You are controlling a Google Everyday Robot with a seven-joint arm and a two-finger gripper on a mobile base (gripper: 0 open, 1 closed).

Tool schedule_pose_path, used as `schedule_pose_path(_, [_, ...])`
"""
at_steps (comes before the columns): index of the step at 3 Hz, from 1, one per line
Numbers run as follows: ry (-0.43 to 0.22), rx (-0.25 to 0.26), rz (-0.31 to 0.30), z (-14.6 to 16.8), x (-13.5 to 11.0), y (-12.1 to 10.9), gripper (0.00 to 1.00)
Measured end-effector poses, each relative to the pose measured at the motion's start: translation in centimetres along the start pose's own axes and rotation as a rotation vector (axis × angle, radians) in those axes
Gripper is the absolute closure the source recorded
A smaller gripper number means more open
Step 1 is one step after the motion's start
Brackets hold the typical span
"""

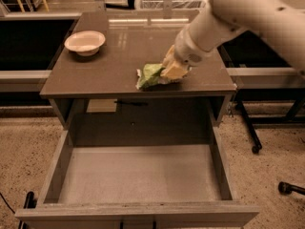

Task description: Place green jalapeno chip bag into top drawer

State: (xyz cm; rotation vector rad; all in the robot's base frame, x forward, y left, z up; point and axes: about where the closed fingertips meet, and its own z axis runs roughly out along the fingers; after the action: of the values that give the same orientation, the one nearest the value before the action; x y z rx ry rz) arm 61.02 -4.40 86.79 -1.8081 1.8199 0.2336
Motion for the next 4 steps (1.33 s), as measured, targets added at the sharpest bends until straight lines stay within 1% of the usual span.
schedule_pose_path(1, [-0.145, 0.007, -0.077, -7.4, -1.6, 3.8, 1.00])
schedule_pose_path(2, [-0.141, -0.045, -0.078, -11.4, -0.5, 8.9, 1.00])
schedule_pose_path(3, [-0.058, -0.109, -0.008, -11.8, 0.8, 13.2, 1.00])
schedule_pose_path(4, [-0.050, -0.117, -0.001, -11.6, 0.8, 13.6, 1.00])
